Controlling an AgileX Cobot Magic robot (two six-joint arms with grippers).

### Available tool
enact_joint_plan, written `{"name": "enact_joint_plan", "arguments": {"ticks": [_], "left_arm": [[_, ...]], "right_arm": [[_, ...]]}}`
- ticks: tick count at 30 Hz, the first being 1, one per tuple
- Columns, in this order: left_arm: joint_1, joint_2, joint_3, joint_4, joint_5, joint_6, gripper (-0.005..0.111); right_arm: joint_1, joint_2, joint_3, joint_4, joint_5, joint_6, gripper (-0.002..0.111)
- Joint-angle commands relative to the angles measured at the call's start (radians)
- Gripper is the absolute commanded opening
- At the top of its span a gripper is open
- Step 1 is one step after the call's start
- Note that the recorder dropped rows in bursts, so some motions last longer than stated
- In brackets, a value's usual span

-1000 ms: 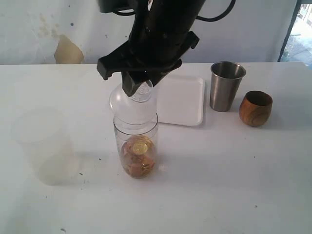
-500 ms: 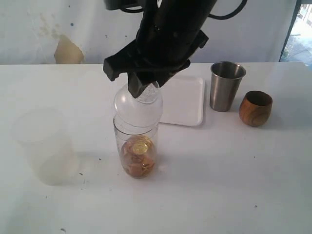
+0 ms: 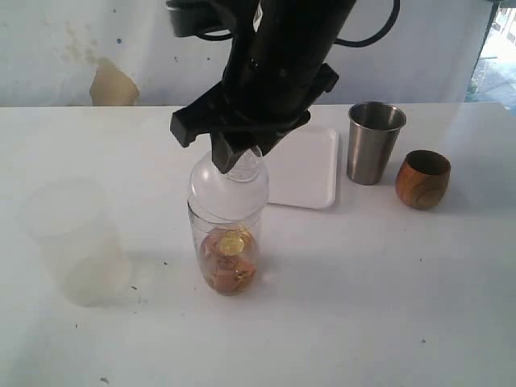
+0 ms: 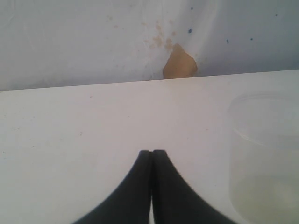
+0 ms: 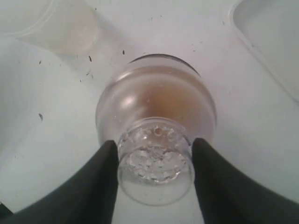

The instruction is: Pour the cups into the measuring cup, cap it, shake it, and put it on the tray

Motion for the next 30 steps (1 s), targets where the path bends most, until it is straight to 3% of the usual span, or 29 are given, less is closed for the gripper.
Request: {"name": "enact_joint_plan", "arguments": {"ticks": [1,30], "left_arm": [[-0.001,0.002,0.0,-0.009,-0.003,-0.002,0.0],[-0.001,0.002,0.0,-0.009,-0.003,-0.002,0.0]], "right_arm": [[0.0,-0.002,0.002,-0.004,0.001,0.0,0.0],[0.0,0.06,0.002,0.0,-0.009,-0.023,0.001]]}}
